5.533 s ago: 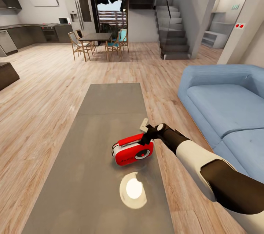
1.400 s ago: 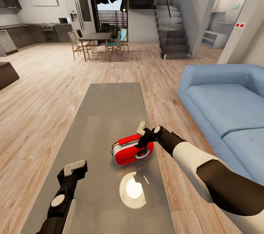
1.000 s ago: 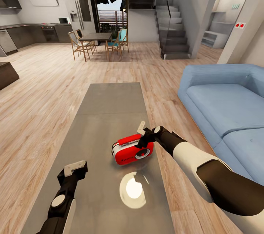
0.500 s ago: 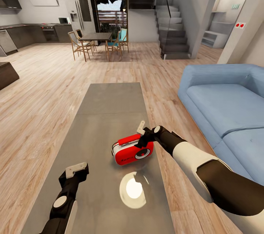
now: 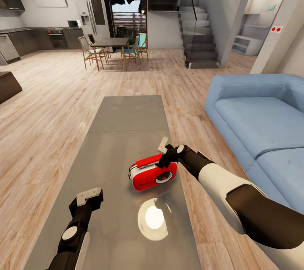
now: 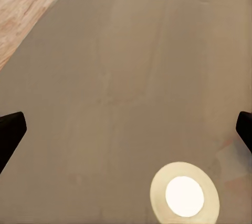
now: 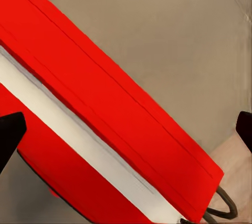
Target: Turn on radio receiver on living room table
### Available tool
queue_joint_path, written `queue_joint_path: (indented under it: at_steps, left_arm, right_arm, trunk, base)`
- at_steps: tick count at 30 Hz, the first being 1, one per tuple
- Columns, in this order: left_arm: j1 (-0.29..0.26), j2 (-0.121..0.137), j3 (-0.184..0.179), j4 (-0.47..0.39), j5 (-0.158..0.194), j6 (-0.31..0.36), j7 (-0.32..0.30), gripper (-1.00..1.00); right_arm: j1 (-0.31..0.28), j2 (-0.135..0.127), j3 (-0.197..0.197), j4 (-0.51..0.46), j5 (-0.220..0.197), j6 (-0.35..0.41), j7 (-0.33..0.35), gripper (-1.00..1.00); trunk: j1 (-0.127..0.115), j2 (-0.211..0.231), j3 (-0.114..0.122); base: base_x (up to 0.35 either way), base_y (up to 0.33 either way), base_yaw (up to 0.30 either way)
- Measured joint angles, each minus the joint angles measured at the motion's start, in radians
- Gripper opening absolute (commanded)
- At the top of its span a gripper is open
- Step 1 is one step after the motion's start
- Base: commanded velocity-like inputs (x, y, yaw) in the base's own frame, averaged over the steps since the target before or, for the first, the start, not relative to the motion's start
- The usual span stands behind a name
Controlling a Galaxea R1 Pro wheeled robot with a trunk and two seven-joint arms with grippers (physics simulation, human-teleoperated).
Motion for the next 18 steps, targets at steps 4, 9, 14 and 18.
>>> queue_joint_path:
  at_steps: [4, 9, 14, 18]
  left_arm:
    - [0.000, 0.000, -0.001, 0.000, 0.000, 0.001, 0.000, 1.00]
    - [0.000, 0.000, -0.001, 0.000, 0.000, 0.001, 0.000, 1.00]
    - [0.000, -0.001, -0.001, 0.000, 0.000, 0.002, 0.000, 1.00]
    - [0.000, -0.001, -0.002, -0.001, 0.000, 0.002, 0.000, 1.00]
  right_arm:
    - [0.000, 0.000, -0.001, 0.000, 0.000, 0.000, -0.019, 1.00]
    - [0.000, 0.000, -0.001, 0.000, -0.001, -0.001, -0.025, 1.00]
    - [0.000, 0.000, -0.001, 0.000, -0.002, -0.001, -0.027, 1.00]
    - [0.000, 0.000, -0.003, 0.000, -0.002, -0.001, -0.028, 1.00]
  trunk:
    - [0.000, 0.000, 0.000]
    - [0.000, 0.000, 0.000]
    - [0.000, 0.000, 0.000]
    - [0.000, 0.000, 0.000]
  base:
    - [0.000, 0.000, 0.000]
    - [0.000, 0.000, 0.000]
    - [0.000, 0.000, 0.000]
    - [0.000, 0.000, 0.000]
